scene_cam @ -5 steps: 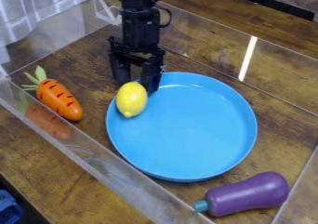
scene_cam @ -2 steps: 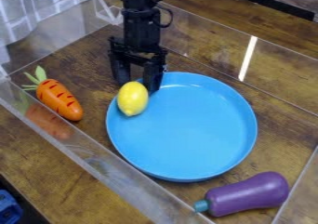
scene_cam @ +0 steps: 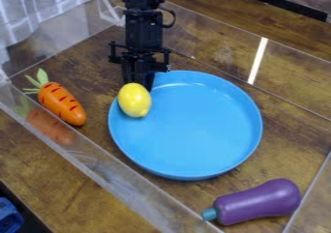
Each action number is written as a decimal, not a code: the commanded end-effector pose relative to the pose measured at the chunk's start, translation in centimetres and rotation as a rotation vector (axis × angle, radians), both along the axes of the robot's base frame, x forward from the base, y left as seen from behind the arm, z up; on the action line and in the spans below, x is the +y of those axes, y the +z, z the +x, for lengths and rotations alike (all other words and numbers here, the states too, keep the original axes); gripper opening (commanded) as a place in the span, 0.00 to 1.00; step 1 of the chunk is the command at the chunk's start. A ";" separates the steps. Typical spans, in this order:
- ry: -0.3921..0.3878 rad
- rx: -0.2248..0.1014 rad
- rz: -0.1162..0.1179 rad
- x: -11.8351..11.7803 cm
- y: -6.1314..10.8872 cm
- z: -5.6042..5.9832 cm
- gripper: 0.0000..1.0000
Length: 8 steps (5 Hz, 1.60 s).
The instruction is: Remove the lemon from the blue tray and put it on the table
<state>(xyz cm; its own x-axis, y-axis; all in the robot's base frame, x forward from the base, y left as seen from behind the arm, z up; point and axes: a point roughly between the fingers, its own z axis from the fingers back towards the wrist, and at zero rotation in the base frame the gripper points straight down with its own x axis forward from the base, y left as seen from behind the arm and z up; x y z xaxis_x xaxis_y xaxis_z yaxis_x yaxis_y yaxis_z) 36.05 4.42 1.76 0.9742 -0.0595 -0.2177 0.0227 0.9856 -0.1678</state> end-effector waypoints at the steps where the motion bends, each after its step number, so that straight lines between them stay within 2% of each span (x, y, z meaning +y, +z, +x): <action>1: 0.005 -0.022 0.031 1.5 1.6 0.7 0.00; 3: 0.130 -0.020 0.052 3.6 1.3 -0.5 0.00; 5: 0.237 -0.020 0.051 2.4 2.9 -1.8 0.00; 8: 0.160 -0.017 0.031 -0.1 3.0 -2.5 0.00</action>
<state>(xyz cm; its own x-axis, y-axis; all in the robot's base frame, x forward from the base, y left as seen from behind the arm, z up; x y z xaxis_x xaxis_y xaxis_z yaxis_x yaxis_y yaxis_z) 32.77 4.80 2.23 0.9530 0.1201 -0.2780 -0.1645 0.9761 -0.1421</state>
